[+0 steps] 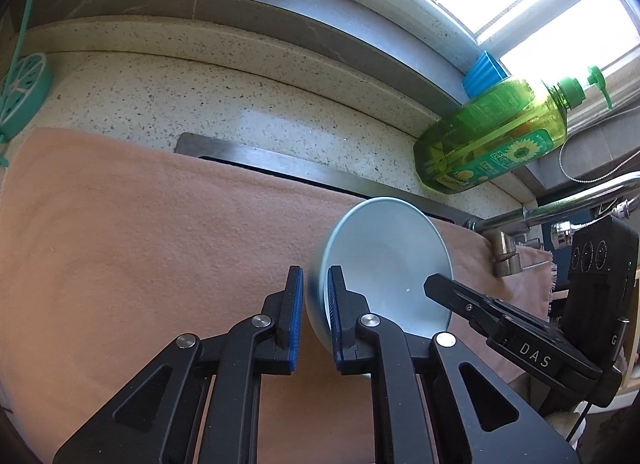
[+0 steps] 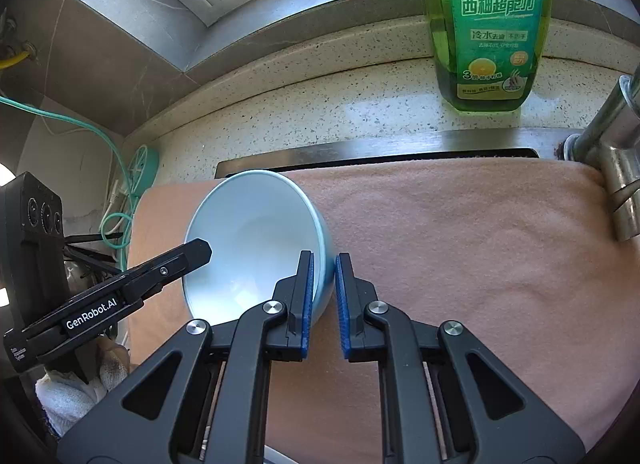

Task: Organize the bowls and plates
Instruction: 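Close both grippers on the white ceramic bowl rim and lift it, then carry the white bowl over the nested steel bowls and lower it inside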

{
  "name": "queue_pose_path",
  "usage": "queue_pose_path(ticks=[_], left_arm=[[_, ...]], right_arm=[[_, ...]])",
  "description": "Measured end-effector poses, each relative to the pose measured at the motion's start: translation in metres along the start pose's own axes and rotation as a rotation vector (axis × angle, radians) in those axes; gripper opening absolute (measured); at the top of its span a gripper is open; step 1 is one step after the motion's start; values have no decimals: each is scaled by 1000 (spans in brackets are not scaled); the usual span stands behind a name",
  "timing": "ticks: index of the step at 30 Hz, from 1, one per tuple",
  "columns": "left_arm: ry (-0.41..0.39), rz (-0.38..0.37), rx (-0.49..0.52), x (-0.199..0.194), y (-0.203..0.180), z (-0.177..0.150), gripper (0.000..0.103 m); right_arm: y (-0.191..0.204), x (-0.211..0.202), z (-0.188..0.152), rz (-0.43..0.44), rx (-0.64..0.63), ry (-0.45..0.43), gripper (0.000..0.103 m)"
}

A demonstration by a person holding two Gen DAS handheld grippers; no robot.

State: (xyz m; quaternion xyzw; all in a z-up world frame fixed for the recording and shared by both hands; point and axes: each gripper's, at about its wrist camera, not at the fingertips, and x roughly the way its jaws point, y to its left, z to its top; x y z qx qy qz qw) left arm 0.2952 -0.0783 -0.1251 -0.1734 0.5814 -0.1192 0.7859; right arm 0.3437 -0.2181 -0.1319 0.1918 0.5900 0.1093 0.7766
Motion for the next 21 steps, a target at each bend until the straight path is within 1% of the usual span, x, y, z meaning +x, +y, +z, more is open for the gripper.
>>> queue_pose_path(ticks=[3,11,17,21], left_arm=[[-3,11,12,0,-3,-1,11],[-22,0,19,-14,-7,-6,11],[-55,-21,25,-39,-7,-14,11],[-90,-42,27,-61,-5,-24,11]], right_arm=[[1,-2,0,-5,2,-1,11],[11,-18,-4,4,-3,-21,11],[25,-37,-12,18,-36,-40,11],[34,-49,-20,49,-53,-47,11]])
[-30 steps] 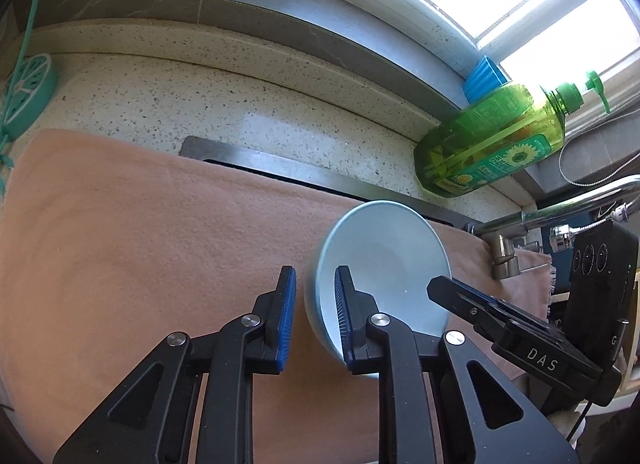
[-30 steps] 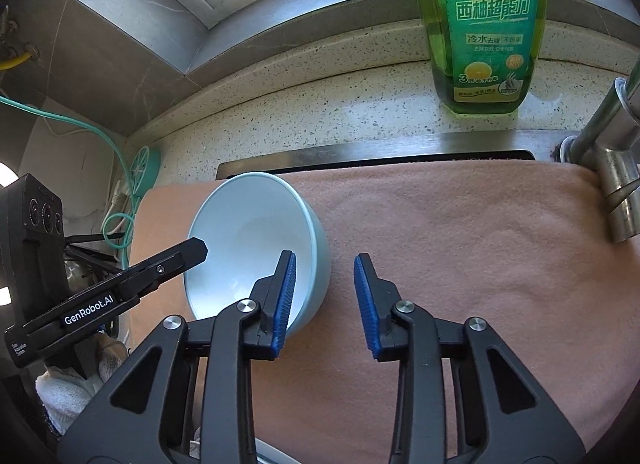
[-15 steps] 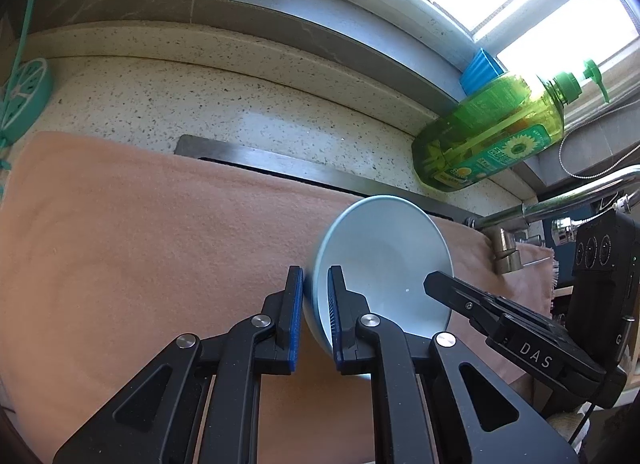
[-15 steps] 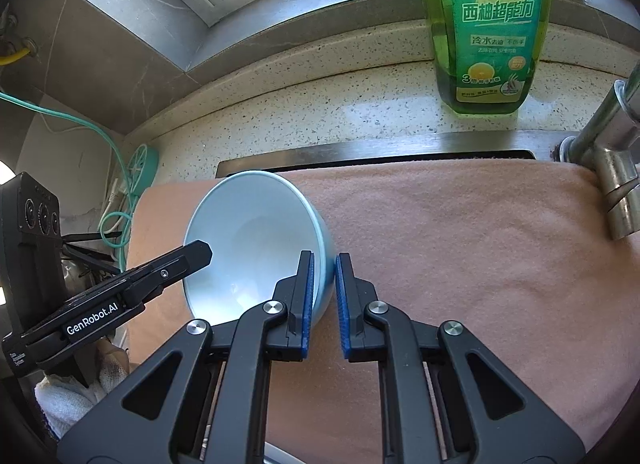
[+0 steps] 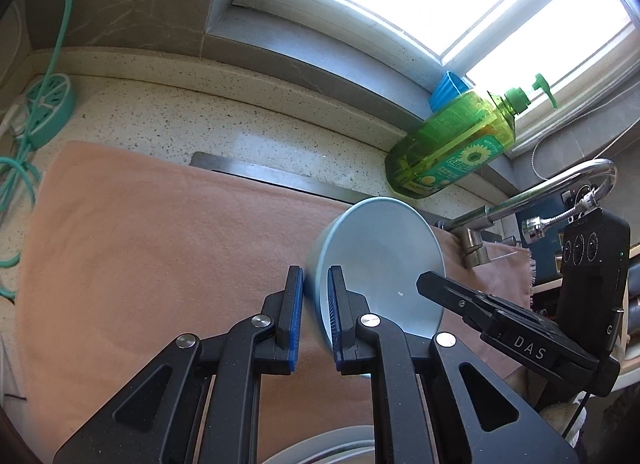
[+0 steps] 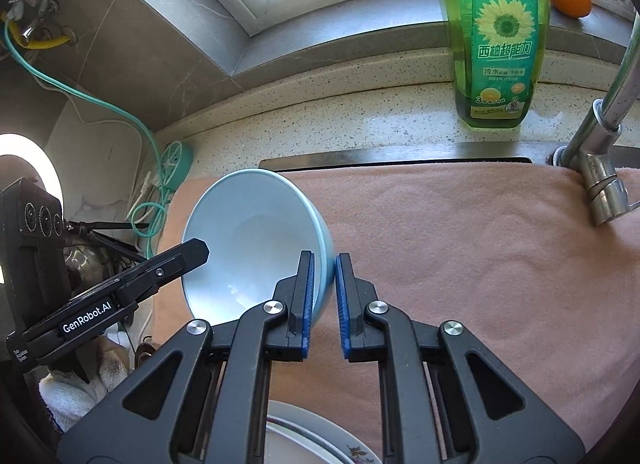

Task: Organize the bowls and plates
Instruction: 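Carry the white bowl over the nested steel bowls and lower it inside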

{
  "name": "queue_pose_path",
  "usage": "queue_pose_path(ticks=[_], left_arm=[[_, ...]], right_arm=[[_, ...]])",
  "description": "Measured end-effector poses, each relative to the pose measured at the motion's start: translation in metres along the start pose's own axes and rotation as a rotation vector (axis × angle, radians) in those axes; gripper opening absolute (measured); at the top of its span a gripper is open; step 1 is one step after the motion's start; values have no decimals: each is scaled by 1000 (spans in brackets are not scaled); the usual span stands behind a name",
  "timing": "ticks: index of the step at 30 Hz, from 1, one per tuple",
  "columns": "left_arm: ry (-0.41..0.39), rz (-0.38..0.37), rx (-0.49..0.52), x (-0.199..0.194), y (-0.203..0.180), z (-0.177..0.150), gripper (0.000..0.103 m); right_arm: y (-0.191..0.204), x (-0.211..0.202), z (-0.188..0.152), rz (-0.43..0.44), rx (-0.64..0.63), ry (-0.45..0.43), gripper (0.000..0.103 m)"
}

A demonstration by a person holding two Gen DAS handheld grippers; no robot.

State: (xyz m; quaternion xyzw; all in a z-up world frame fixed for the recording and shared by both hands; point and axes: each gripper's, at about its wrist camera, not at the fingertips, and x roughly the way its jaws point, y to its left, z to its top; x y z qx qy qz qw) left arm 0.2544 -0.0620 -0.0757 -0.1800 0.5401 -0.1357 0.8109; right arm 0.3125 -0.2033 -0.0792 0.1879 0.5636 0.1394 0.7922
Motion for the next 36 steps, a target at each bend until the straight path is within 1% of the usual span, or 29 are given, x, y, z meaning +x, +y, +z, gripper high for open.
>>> queue_pose_path(ticks=[4,10,19,25,29,36], left_arm=[[-35,4,14,-23,2,-11,11],[-82,5,-2,-56,15,-30,11],[-137,4,-39,-102,41,-59,11],[-159,11,-79,-128,64,-84,11],[-168,10,-126,-140,82,-102,11],[-163,37,-165,-150,104,-126,11]], right_arm=[[17,-8,-9,14,-41,-6,11],[49,-20,-27,49,-93,-7,11],[96,-22,-61,88,-175,29,11],[124,-14,-86,112,-233,79,11],[139,-3,-103,117,-268,121,11],[154,19,-127,124,-289,188,11]])
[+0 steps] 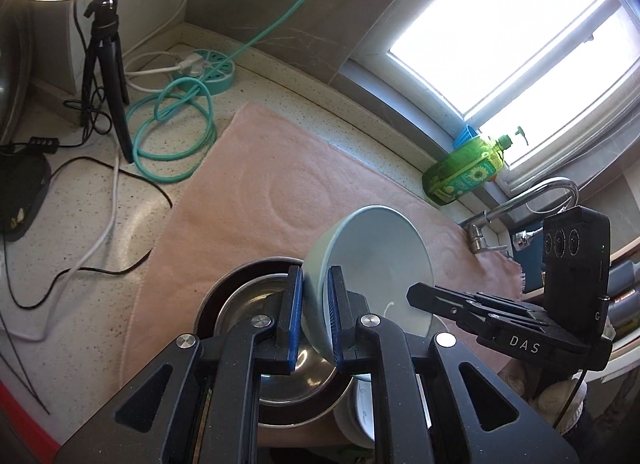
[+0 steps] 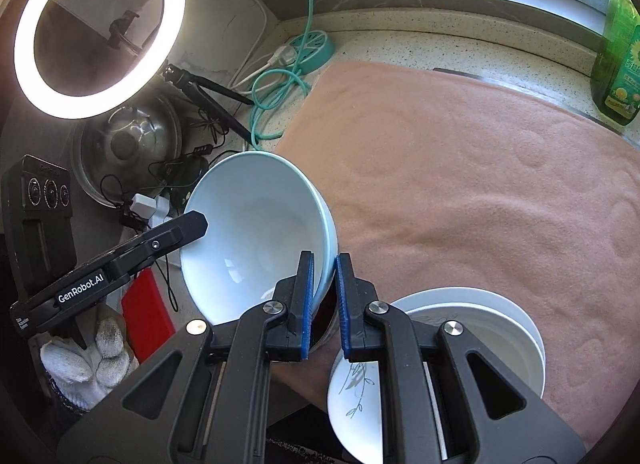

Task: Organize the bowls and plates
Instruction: 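Carry the white bowl over the nested steel bowls and lower it inside, then open both grippers to release the white bowl in the steel bowls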

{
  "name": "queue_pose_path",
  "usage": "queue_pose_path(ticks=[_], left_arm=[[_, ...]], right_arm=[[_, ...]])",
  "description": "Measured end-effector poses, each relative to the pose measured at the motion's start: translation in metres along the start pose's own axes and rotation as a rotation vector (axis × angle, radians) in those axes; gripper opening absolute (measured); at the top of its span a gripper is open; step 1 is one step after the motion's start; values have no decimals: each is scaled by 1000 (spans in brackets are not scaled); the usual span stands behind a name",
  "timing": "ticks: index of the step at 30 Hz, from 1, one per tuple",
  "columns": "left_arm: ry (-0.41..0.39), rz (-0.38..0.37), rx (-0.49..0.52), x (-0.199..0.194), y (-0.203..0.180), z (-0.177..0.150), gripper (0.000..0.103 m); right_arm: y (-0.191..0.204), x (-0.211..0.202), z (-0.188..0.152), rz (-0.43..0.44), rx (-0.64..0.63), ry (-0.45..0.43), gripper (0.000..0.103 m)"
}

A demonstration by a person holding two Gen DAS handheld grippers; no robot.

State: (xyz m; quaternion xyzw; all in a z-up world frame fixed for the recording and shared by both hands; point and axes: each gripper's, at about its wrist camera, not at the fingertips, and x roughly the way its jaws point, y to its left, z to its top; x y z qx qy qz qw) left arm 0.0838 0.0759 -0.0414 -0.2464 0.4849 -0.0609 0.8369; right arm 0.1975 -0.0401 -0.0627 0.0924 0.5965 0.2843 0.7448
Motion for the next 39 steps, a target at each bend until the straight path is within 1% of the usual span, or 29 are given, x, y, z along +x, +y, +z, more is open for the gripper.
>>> queue_pose_path(ticks=[8,14,25,26,35,37,39], left_arm=[[24,24,-39,-2,24,-17,11],[54,29,-61,0,36,-28,11],[72,37,-75,4,43,-35,11],[74,39,-77,5,43,-36,11],[85,46,-90,9,46,-37,11],[85,55,-87,9,46,-37,11],[86,56,-87,9,47,-37,11]], right_arm=[[11,26,-14,-13,-13,50,11],[13,37,-19,-27,-17,73,11],[15,49,-21,-47,-25,103,11],[16,50,-21,-44,-28,106,12],[19,50,-21,-54,-46,105,14],[20,49,-22,-46,-49,101,24],[21,47,-22,-41,-50,92,43]])
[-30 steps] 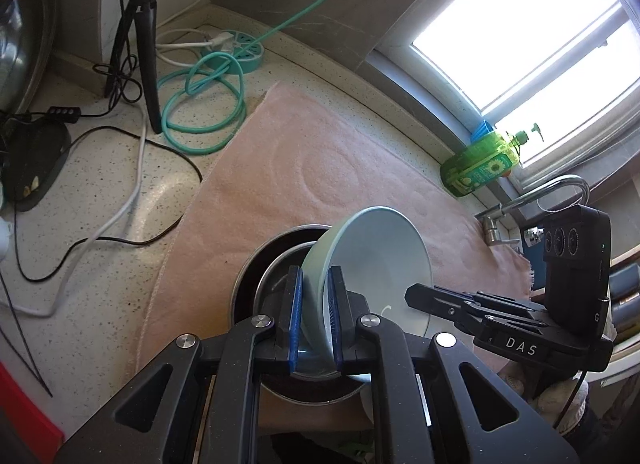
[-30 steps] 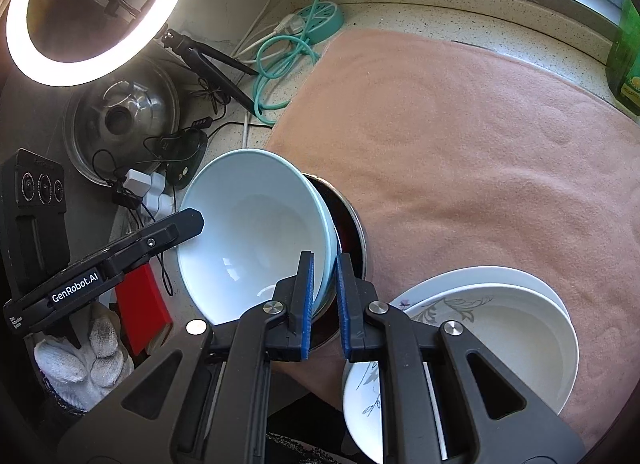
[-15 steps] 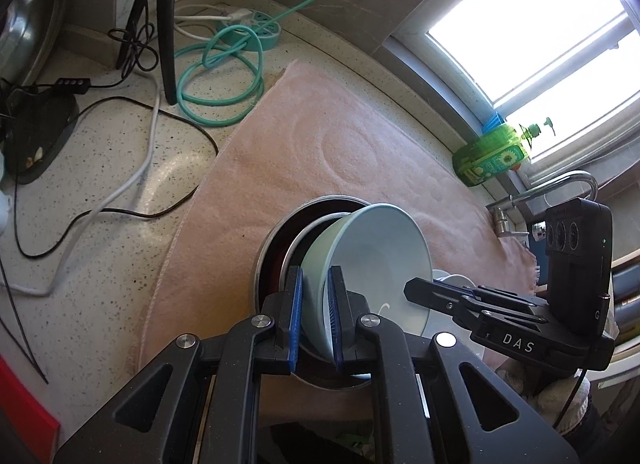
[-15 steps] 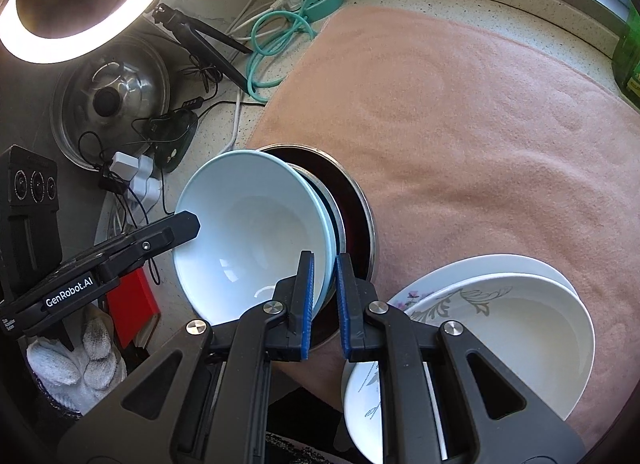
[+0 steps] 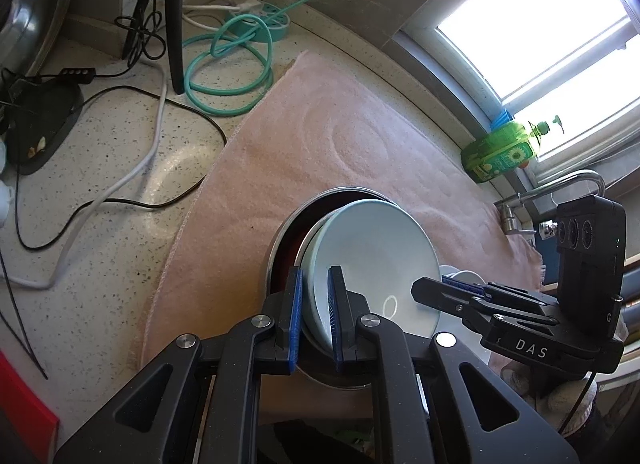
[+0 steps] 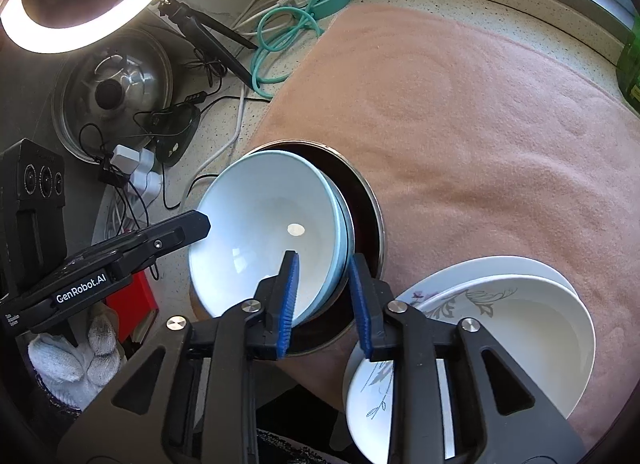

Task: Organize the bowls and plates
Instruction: 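Open both grippers to release the white bowl in the steel bowls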

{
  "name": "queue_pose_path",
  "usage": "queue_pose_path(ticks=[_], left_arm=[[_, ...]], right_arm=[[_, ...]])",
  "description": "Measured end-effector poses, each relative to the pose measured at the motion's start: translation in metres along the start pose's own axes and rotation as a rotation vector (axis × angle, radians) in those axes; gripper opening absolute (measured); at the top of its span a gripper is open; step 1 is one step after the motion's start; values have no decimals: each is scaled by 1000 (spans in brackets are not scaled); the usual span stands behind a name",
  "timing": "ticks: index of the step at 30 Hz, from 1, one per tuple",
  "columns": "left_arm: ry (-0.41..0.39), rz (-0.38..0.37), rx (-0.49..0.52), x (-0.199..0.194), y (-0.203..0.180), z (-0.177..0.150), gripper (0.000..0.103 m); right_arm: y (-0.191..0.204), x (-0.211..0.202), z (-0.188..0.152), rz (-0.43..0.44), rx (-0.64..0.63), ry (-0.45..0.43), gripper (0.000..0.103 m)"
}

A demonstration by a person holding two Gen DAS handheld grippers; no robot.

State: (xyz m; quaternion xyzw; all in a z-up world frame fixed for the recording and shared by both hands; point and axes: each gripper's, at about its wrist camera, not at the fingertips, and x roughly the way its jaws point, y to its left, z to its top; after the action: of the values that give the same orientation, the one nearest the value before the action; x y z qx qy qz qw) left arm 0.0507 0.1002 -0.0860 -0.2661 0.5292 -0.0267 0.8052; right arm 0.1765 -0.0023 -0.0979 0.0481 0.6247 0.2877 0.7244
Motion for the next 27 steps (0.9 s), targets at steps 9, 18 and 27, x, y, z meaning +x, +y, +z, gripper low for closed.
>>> queue_pose_path(ticks=[9,18,27], left_arm=[[-25,-3,8,-10,-3,-1,11],[-93,11,39,-32,-7,-2,51],[-116,15,12,-43,7,-9,51]], right_arm=[[6,-18,-1,16,-24,-59,59],[2,-43,1,-7,-41,-153,89],[-28,-49,-2,1,41,-173,89]])
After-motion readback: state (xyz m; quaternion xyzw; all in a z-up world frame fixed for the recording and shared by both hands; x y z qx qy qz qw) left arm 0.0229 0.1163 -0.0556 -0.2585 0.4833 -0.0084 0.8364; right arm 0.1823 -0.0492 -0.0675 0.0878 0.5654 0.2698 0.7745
